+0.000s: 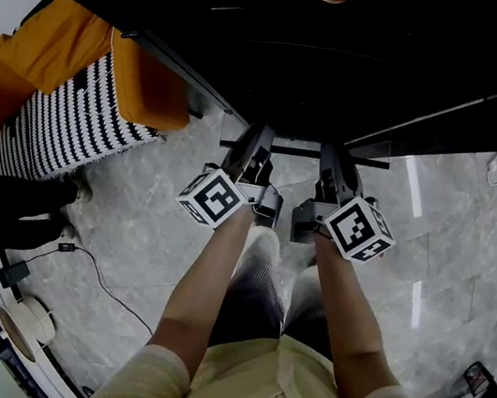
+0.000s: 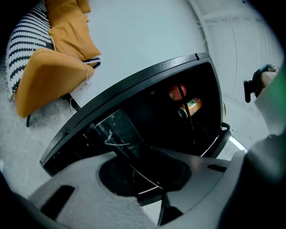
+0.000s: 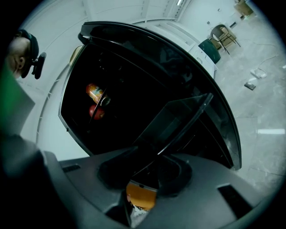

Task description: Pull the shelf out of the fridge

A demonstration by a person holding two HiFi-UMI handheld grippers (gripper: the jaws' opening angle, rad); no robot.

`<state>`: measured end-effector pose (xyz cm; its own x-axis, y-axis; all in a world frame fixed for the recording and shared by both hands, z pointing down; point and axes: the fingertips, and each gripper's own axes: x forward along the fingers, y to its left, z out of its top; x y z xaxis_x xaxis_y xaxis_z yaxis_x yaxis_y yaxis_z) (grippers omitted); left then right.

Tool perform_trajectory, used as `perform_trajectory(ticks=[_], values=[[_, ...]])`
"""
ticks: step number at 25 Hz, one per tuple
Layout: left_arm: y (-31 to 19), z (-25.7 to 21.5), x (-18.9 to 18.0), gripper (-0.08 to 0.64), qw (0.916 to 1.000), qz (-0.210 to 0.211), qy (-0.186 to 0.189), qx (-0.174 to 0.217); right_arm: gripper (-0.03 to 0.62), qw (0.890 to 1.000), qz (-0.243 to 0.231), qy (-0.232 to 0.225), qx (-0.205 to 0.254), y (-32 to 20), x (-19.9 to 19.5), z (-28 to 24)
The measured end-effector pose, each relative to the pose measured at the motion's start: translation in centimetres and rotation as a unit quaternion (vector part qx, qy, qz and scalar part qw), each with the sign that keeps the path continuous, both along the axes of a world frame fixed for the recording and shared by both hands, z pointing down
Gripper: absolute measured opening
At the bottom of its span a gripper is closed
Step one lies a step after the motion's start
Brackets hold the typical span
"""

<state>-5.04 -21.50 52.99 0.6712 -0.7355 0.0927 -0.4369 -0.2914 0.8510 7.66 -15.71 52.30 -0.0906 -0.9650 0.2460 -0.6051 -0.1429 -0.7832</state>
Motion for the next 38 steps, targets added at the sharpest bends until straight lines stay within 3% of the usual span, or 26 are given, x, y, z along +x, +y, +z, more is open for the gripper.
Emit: perform_trajectory(ticks=[9,18,38], values=[[1.1,0.3,-0.1,0.094,1.0,0.001,0.002,-0.007,0.115,1.0,-0.005,0.004,-0.003,1.1,-0.2,0.3],[5.3,-1.7,-1.6,0.094,0.9998,-0.013,0.007,-0.015,0.115,1.0,-0.013,0.011,-0.002,5.1,-1.3,-2.3],[9.6,-8.9,-1.8,0.094,0.9994,-0.013,0.029,0.014,0.115,0.999,-0.037,0.022,0.029,9.1,-1.7,-9.3]])
